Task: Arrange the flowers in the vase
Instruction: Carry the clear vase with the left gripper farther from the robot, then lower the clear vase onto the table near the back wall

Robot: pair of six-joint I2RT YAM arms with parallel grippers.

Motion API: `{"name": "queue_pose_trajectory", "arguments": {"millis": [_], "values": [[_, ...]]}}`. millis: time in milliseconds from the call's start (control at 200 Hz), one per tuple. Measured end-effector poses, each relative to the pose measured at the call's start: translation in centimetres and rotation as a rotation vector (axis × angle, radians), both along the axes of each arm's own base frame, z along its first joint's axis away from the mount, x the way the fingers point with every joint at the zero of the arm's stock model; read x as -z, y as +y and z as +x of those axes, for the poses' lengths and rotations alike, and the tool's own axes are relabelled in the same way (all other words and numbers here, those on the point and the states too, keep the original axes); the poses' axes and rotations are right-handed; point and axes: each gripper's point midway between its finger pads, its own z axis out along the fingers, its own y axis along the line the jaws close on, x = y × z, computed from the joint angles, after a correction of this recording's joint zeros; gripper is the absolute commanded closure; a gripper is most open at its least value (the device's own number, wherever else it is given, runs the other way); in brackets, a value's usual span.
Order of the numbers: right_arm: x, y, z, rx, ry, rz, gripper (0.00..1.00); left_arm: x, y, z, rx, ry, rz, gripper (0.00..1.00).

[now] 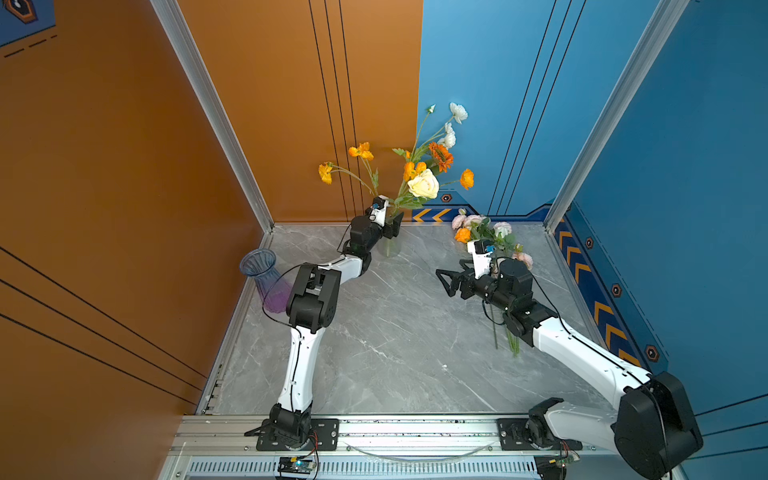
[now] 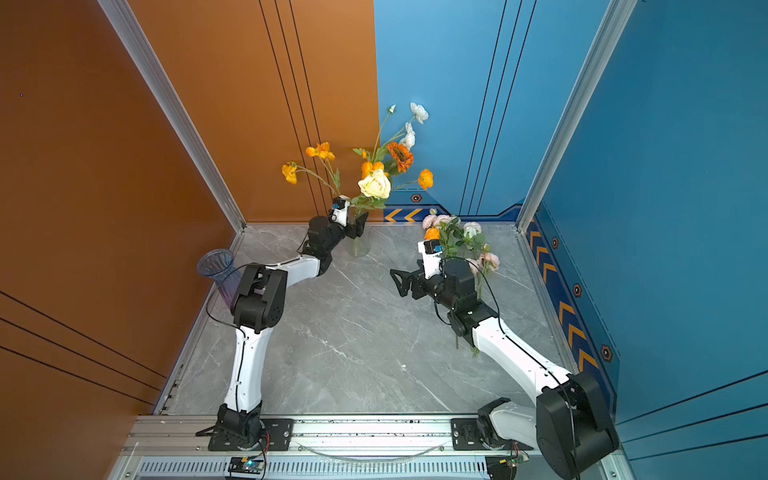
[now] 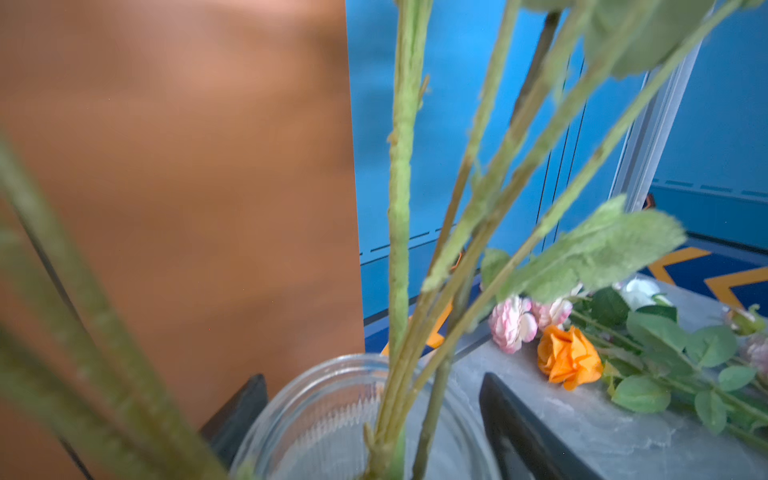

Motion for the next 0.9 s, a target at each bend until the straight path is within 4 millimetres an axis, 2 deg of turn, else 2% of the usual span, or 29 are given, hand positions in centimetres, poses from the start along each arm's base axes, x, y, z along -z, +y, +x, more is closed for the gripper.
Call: {"name": "queue_pose_trajectory", "arguments": {"millis": [185,430,561,696,901], "values": [[0.0,0.0,0.0,-0.003,0.001,0.001,0.00,-0.5,0.1,-0.3,0.000,-0.026,-0.013,0.02],[0.0,-0.3,-0.7,0.002,0.010,0.020,0.00,1.7,0.6,-1.9,0.001,0.026,-0.006,0.02],[0.1,-0.9,-2.0,0.016,0.022,0.044,0.00,2.6,1.2,-4.0,0.001,0.055,-0.005,0.02],[0.5,-2.3,-3.3,0.068,0.045,0.062,0.00,2.2,2.1,-6.4,-0.009,0.062,-0.012,0.02],[1.5,-3.9,-6.1,0.130,0.049,0.087,0.00,1.3,4.2,-12.2,-0.060,0.079,-0.026,0.02]]}}
